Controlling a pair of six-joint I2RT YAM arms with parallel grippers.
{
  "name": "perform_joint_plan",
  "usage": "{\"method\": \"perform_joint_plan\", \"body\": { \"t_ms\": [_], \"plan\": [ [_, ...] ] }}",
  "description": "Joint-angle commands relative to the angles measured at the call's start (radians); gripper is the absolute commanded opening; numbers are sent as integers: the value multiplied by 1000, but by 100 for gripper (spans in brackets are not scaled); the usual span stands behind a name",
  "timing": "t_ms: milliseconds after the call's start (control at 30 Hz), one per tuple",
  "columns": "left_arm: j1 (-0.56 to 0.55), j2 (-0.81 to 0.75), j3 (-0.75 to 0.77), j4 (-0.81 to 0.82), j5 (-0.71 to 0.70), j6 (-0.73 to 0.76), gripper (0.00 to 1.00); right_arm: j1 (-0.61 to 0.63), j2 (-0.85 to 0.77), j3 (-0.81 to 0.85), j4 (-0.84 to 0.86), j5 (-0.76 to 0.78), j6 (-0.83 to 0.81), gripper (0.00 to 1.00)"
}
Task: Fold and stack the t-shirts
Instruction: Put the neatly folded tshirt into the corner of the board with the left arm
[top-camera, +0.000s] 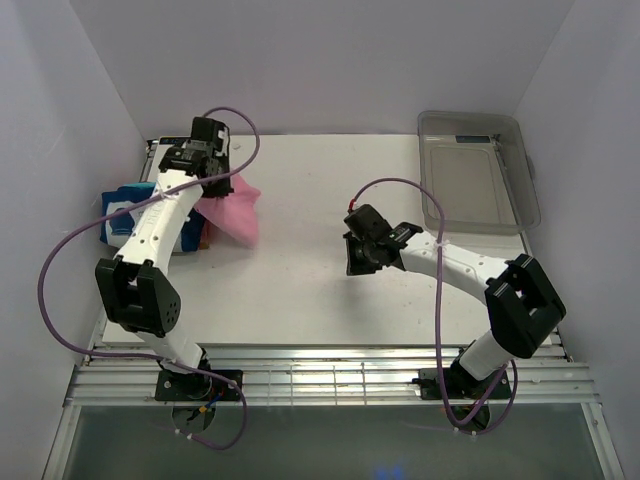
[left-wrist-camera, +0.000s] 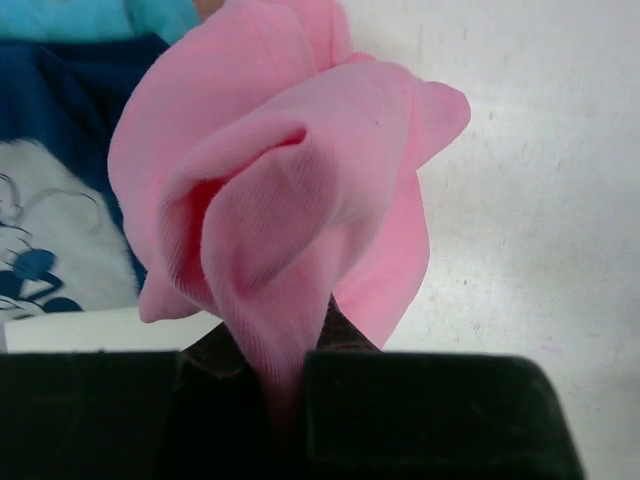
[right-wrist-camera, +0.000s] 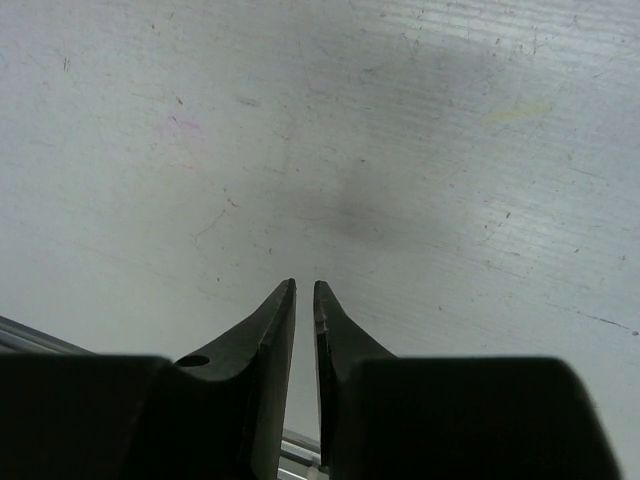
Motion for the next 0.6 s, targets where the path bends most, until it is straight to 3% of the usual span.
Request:
{"method": "perform_joint_plan", "body": {
  "t_ms": [0,133,567],
  "plan": [
    [51,9,162,-6,0,44,0,4,-28,-21,50,-43,-2,19],
    [81,32,200,-3,-13,46,0,4,-38,-32,37,-41,-11,19],
    [360,41,265,49,105,20,0,4,-100,-113,4,-49,17,18]
  ]
}}
